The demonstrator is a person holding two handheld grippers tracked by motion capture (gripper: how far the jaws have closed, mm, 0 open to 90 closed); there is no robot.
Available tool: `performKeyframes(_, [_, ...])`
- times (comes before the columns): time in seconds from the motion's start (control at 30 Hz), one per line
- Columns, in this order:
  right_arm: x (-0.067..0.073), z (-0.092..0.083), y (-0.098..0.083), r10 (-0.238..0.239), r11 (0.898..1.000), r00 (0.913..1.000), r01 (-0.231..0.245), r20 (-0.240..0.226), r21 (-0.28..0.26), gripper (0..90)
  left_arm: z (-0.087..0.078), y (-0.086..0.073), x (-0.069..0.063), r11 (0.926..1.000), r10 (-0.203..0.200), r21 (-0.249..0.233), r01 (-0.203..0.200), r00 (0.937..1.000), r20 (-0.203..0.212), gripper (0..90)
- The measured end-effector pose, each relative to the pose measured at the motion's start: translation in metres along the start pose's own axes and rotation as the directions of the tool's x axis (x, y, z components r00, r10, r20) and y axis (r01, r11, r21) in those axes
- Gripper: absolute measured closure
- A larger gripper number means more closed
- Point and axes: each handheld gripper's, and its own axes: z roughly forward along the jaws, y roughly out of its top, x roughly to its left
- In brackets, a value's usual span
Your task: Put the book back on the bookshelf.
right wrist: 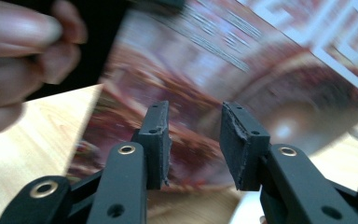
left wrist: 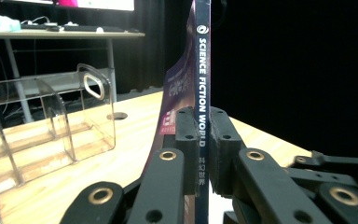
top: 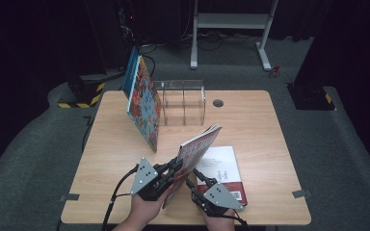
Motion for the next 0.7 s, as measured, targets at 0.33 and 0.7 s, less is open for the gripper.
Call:
performKeyframes(0.33, [-0.022, -0.002, -0.004, 0.090, 0.996, 0.9939, -0.091, 0.065, 0.017, 63.7, 0.014, 0.026, 0.017, 0.9969, 0.043, -0.065, -0.044, 0.9988, -0.024, 84.4])
performKeyframes(0.7, [-0.024, -0.003, -0.005, 0.090, 0.996, 0.9934, -0.091, 0.072, 0.011, 65.6, 0.029, 0.043, 0.039, 0.9880, 0.037, -0.147, -0.048, 0.9961, -0.080, 84.4])
